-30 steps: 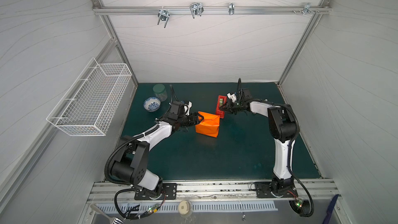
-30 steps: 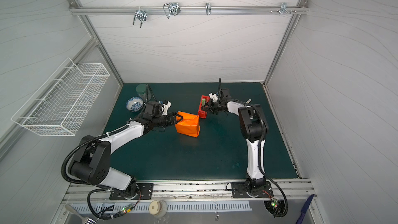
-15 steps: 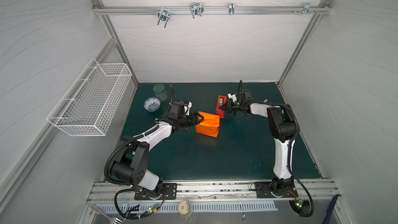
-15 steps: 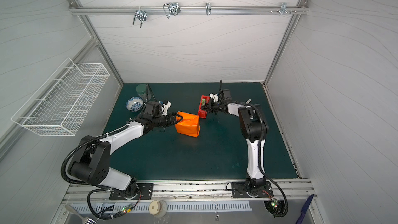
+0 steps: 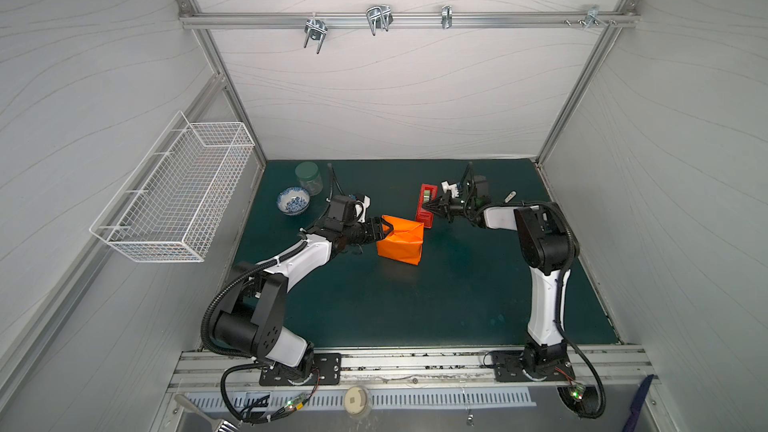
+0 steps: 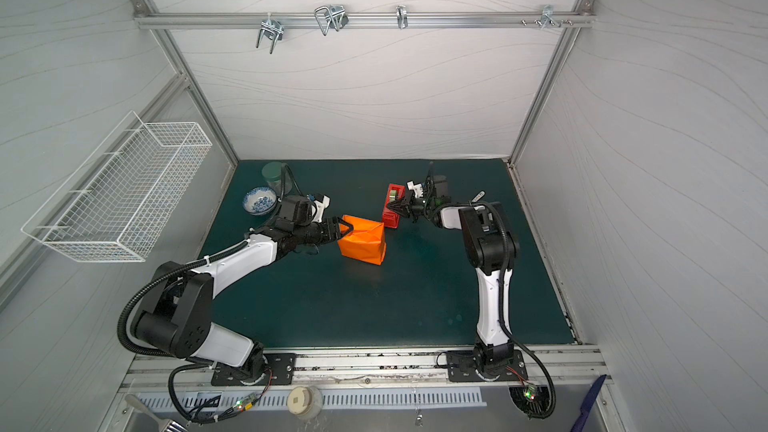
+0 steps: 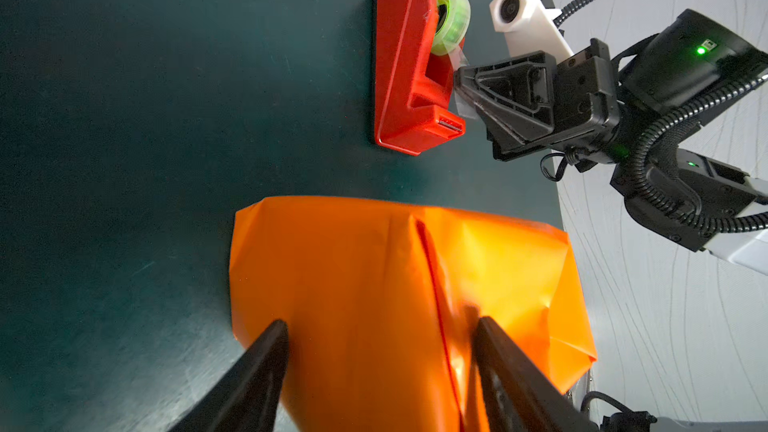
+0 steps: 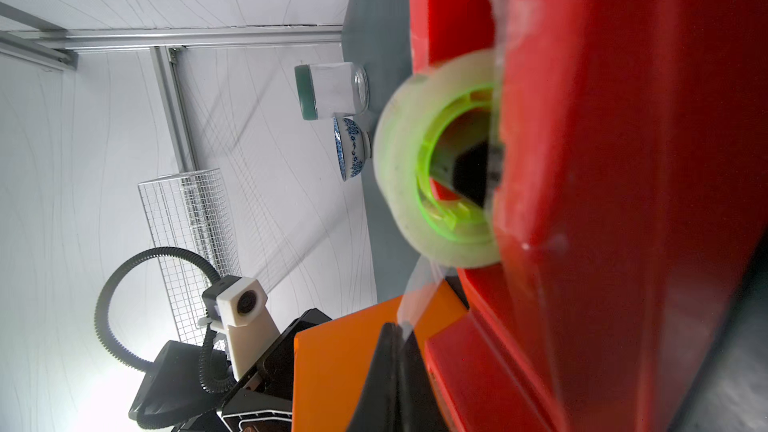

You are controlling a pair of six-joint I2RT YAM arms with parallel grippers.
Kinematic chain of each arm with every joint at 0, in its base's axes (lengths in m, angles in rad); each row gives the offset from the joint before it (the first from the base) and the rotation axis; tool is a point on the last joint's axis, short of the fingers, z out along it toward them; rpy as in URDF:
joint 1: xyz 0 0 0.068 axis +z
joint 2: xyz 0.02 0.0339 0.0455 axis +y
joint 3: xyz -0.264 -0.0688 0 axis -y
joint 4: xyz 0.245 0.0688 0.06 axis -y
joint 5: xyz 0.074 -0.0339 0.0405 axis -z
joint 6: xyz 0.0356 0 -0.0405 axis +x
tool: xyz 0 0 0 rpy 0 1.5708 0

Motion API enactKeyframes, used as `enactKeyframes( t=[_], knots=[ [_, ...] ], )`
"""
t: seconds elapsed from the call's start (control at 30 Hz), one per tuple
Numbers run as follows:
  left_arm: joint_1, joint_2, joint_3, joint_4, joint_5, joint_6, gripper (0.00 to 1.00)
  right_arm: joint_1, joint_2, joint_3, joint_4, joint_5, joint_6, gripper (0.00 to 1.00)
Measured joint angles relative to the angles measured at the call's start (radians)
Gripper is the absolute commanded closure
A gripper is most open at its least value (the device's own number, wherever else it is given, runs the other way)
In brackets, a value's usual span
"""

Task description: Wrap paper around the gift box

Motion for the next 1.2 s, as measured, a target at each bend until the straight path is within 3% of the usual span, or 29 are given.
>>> enactKeyframes(
  t=[0.8, 1.2],
  knots=[
    [0.002, 0.0, 0.0, 0.0, 0.0, 0.007, 0.28, 0.039, -0.074, -0.167, 0.111, 0.009, 0.042, 1.0],
    [0.002, 0.0, 0.0, 0.0, 0.0, 0.008, 0.28, 0.067, -0.097, -0.226, 0.103, 0.047, -0.019, 1.0]
  ],
)
